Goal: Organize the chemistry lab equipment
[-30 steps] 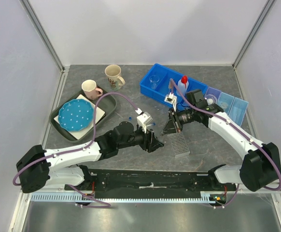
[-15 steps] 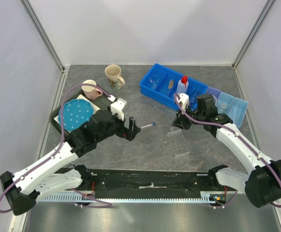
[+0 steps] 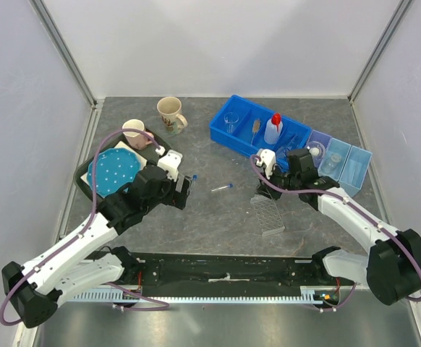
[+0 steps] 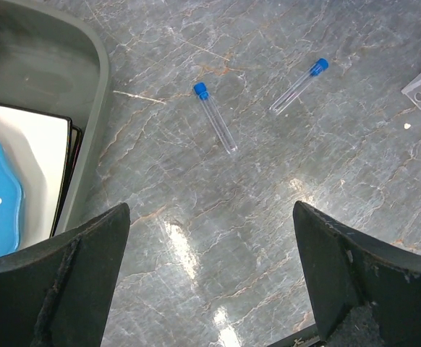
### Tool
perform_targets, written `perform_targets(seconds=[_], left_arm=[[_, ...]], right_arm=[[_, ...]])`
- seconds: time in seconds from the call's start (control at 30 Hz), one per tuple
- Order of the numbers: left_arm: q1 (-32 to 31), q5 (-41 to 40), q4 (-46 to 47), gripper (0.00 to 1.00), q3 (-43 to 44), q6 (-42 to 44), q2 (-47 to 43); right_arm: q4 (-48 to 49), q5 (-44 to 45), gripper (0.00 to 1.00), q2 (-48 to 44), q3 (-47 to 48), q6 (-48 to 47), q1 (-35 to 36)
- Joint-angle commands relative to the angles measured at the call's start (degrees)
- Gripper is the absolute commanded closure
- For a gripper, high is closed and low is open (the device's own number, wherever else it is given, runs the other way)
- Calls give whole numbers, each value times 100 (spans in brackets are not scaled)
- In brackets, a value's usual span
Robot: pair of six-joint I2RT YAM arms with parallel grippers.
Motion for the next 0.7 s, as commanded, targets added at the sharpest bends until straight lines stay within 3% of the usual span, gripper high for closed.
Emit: perform_targets(seconds=[0.0,0.67], left_arm=[[33,-114,150,0,-91,217,-275],[42,-123,194,0,-188,252,-636]], right_arm=[[333,34,88,96,-72,-201,107],[439,193,85,298,-423,-430,230]])
